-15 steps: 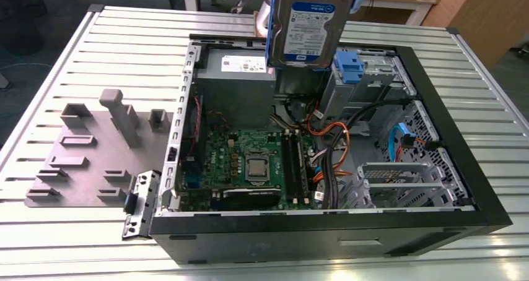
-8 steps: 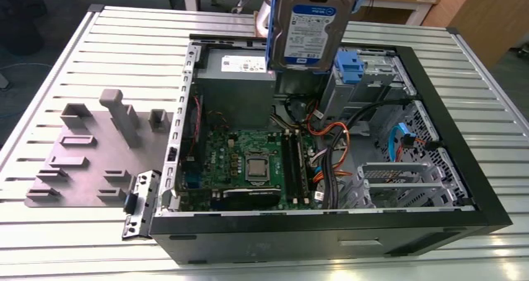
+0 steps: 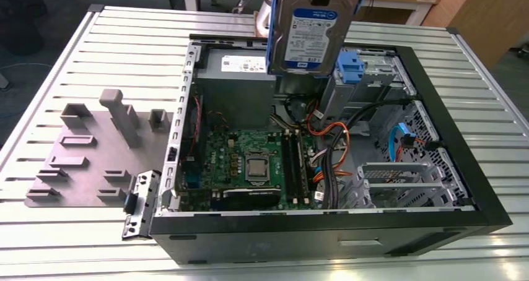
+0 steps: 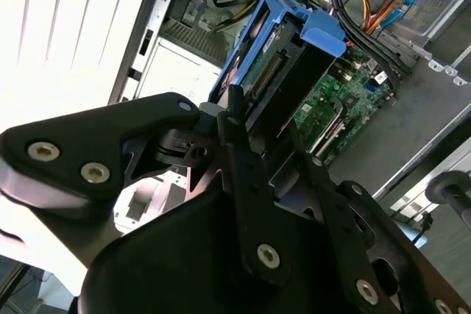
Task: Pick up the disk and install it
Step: 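Insert the disk into the insertion slot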
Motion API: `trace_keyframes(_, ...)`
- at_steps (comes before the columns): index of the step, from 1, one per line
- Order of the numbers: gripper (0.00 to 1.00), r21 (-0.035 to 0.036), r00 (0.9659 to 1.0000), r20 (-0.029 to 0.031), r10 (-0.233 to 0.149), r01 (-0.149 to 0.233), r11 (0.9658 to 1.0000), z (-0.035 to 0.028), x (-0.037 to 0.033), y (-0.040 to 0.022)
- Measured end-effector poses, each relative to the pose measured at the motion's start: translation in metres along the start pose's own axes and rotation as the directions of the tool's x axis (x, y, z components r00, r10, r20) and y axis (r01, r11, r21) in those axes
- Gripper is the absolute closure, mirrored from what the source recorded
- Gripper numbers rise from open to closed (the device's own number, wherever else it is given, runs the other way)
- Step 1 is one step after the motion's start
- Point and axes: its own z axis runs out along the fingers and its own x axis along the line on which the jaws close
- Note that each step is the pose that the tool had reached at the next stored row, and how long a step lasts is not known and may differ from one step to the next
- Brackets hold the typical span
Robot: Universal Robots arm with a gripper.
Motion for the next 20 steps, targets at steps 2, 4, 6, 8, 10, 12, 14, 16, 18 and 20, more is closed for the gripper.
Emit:
trace_keyframes(2, 0.65, 0.0001, 1.0, -0.0019, 0.0, 0.0, 1.0, 0.0, 0.0018, -0.0001)
trace_keyframes(4, 0.65, 0.0001, 1.0, -0.0036, 0.0, 0.0, 1.0, -0.0001, 0.0037, -0.0001)
trace_keyframes(6, 0.65, 0.0002, 1.0, -0.005, 0.0, 0.0, 1.0, -0.0002, 0.0063, -0.0002)
trace_keyframes(8, 0.65, 0.0002, 1.0, -0.0065, 0.0, 0.0, 1.0, -0.0004, 0.0089, -0.0003)
trace_keyframes(10, 0.65, 0.0003, 1.0, -0.0076, 0.0, 0.0, 1.0, -0.0004, 0.0118, -0.0004)
trace_keyframes(12, 0.65, 0.0003, 1.0, -0.0088, 0.0, 0.0, 1.0, -0.0006, 0.0152, -0.0006)
trace_keyframes(14, 0.65, 0.0004, 1.0, -0.0097, 0.0, 0.0, 1.0, -0.0006, 0.0186, -0.0007)
trace_keyframes(16, 0.65, 0.0004, 0.9999, -0.011, 0.0, 0.0, 1.0, -0.0008, 0.0221, -0.0009)
trace_keyframes(18, 0.65, 0.0005, 0.9999, -0.0121, 0.0, 0.0, 1.0, -0.0009, 0.0256, -0.001)
trace_keyframes(20, 0.65, 0.0005, 0.9999, -0.0132, 0.0, 0.0, 1.0, -0.001, 0.0295, -0.0012)
